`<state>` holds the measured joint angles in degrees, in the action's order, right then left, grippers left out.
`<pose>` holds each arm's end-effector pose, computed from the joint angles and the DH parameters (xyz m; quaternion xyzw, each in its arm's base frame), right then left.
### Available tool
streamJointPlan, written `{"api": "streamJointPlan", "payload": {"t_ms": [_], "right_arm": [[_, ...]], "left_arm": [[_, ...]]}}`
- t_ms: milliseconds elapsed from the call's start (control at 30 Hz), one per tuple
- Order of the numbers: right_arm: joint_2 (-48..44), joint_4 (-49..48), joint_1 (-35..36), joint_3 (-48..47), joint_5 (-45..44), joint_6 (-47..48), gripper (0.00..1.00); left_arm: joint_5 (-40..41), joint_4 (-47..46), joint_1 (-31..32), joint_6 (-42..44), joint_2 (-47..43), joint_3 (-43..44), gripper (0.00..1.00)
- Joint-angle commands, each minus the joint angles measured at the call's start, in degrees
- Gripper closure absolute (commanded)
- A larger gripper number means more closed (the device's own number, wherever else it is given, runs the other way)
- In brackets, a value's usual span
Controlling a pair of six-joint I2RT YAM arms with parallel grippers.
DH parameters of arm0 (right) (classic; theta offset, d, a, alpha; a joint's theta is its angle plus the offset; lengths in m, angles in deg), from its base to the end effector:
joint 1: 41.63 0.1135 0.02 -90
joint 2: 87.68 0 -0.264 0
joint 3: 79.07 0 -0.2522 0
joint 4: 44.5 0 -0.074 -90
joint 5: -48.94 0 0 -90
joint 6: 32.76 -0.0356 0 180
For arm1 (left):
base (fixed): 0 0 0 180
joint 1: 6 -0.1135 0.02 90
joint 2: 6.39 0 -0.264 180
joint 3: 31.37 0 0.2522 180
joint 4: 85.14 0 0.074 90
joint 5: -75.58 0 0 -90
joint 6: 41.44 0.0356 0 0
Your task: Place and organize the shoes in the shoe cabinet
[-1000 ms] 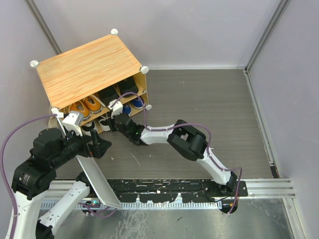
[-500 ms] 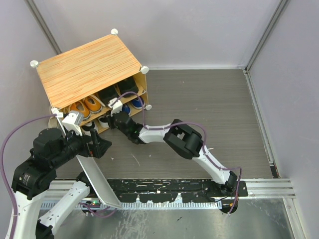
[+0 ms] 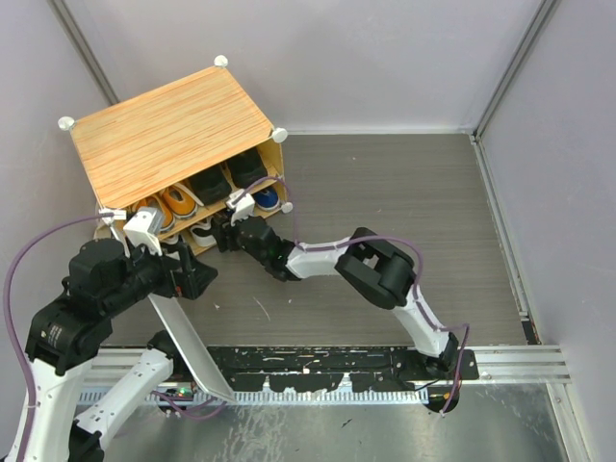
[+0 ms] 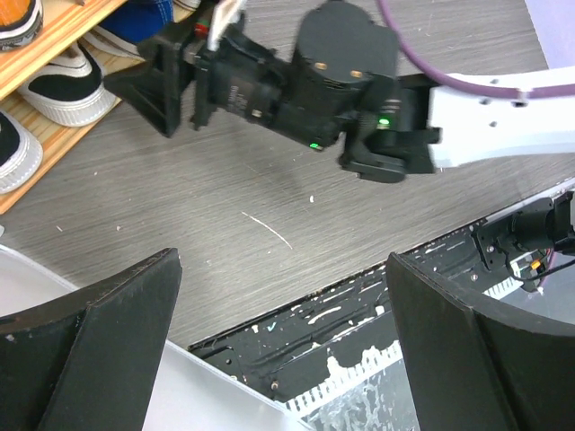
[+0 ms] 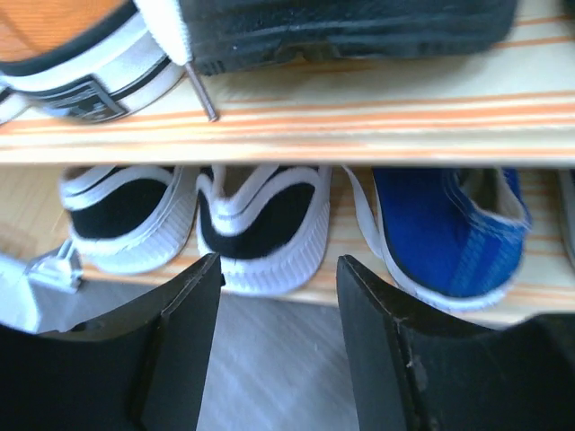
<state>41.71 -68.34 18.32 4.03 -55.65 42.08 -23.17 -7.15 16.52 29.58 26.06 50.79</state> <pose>0.2619 0.4348 0.1658 -0.2101 0.7271 0.3177 0.5712 0.0501 -0.0266 0.3958 0.0655 0.8543 -0.2424 0.4551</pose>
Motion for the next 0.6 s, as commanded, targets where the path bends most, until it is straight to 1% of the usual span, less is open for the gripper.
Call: {"api": "streamJointPlan", "payload": {"t_ms": [0,100,133,200,300,367,467,500,567], "right_arm": [[-14.28,-0.83,0.50,8.03,0.48,-1.25,0.40],[-20.75,2.15,0.80,14.01,1.43,-1.33,0.38],[-22.66,4.14,0.88,15.21,1.56,-1.17,0.37],[-26.59,8.69,1.15,17.33,4.73,-0.75,0.37],[-33.58,16.64,2.97,21.35,6.38,1.40,0.37],[-39.14,21.12,5.72,24.50,6.25,3.50,0.37],[-47.64,28.46,9.43,27.89,10.87,6.01,0.38],[-49.79,31.96,11.47,27.74,11.16,7.46,0.38],[-53.82,38.46,17.76,27.76,9.33,11.49,0.38]], "left_arm": [[0.44,-3.03,-0.20,0.77,2.71,4.50,0.02],[0.21,-3.73,-0.20,1.13,4.97,7.35,0.02],[0.37,-3.83,-0.20,1.10,5.63,8.17,0.02],[0.61,-4.56,-0.16,0.85,6.44,9.11,0.02],[0.59,-7.69,-0.20,-0.17,6.96,8.54,0.02],[0.42,-11.19,-0.20,-0.70,7.68,7.75,0.02],[-1.07,-16.46,-0.20,-1.11,8.83,6.95,0.02],[-1.80,-19.11,-0.20,-1.23,9.04,6.91,0.02],[-3.14,-22.55,-0.20,-1.81,9.80,7.47,0.02]]}}
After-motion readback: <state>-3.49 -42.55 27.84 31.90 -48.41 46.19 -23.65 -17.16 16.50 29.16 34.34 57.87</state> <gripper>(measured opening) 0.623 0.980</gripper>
